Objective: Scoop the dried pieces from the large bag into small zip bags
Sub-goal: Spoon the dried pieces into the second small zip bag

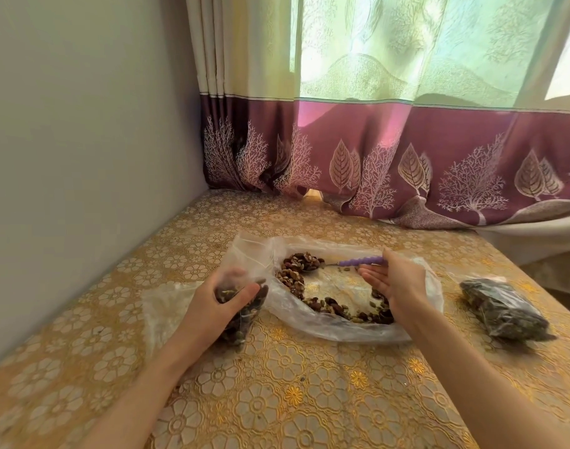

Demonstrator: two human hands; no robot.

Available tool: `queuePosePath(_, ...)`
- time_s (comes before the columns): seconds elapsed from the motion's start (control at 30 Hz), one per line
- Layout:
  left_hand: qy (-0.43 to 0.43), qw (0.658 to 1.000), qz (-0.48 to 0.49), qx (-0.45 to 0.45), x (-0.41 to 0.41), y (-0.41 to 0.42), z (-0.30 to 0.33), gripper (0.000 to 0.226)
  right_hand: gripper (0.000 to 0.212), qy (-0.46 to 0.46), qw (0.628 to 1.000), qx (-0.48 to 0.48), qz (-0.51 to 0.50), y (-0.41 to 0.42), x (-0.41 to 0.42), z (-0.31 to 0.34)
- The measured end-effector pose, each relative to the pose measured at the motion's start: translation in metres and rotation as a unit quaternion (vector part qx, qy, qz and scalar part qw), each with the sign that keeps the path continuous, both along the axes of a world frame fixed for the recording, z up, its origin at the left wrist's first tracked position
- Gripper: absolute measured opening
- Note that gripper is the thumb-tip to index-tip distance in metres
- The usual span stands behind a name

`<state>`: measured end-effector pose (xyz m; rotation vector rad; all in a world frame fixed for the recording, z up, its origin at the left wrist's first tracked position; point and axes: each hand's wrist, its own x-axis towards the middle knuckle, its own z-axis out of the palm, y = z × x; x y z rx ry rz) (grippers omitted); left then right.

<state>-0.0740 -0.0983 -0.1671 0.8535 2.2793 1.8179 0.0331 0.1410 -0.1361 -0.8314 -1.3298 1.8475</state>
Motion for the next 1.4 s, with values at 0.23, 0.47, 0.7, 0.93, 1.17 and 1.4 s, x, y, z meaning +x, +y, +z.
queuePosePath(0.23,-0.006,1.0,0.0,0.001,-0.001,0.001,-0.002,0.039,0.036,0.016,0.999,0.047,0.0,-0.004,0.011,0.016)
queuePosePath(0.47,-0.008,1.0,0.0,0.002,-0.002,0.001,-0.003,0.038,0.04,0.061,0.996,0.065,0.029,-0.012,0.023,0.038)
queuePosePath(0.7,-0.005,1.0,0.002,0.007,-0.002,0.001,-0.002,0.034,0.041,0.109,0.987,0.091,0.081,-0.033,0.024,0.064)
queuePosePath(0.93,0.006,1.0,0.004,0.001,-0.001,0.002,-0.001,0.036,0.037,0.119,0.955,0.233,0.142,-0.063,0.019,0.071)
queuePosePath(1.17,-0.002,1.0,0.013,0.018,-0.002,0.002,-0.001,0.049,0.026,0.141,0.919,0.321,0.179,-0.068,0.017,0.067)
queuePosePath(1.4,-0.003,1.0,0.004,0.014,-0.002,0.001,-0.002,0.044,0.034,0.156,0.951,0.236,0.126,-0.038,0.017,0.062)
